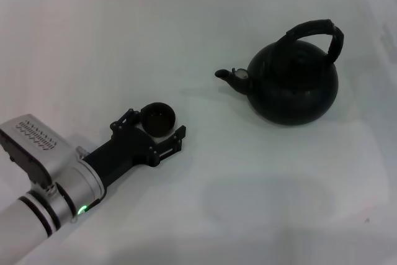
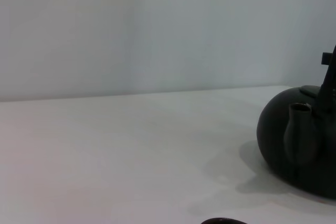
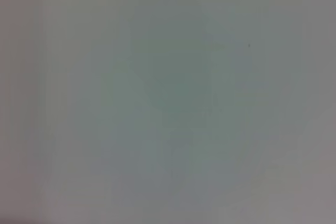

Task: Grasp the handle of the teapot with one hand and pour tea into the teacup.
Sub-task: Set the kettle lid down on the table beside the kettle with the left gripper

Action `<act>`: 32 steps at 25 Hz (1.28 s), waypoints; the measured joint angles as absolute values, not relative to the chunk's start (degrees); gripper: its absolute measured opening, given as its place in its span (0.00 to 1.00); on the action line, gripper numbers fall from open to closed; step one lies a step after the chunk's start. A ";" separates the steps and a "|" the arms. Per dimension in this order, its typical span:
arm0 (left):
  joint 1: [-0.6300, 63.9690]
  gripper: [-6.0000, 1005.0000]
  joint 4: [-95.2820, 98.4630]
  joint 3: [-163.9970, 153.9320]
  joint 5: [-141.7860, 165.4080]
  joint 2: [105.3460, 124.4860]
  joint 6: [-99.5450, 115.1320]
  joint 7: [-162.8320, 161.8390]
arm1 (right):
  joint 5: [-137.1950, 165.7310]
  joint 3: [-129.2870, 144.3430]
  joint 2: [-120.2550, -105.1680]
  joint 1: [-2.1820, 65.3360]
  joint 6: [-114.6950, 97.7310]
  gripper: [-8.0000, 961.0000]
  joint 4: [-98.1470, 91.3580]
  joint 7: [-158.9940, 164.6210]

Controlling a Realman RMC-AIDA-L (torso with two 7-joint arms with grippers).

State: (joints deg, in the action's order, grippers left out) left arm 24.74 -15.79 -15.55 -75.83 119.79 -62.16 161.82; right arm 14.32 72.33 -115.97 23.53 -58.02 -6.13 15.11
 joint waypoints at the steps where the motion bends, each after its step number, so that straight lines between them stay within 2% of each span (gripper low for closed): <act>1: 24.73 0.89 -15.78 -15.55 -75.84 119.79 -62.25 161.82 | 14.32 72.33 -115.96 23.55 -58.02 0.69 -6.14 15.11; 15: 24.66 0.89 -15.80 -14.76 -75.96 119.62 -64.24 161.70 | 14.23 72.33 -115.93 23.73 -57.85 0.69 -6.69 15.11; 32: 21.11 0.89 -15.19 -11.80 -76.15 119.26 -77.18 161.23 | 14.23 72.32 -115.93 23.73 -58.16 0.69 -6.88 15.11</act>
State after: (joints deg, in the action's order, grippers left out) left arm 21.11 -15.19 -11.80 -76.15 119.26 -77.18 161.24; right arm 14.23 72.32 -115.93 23.73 -58.16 -6.88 15.12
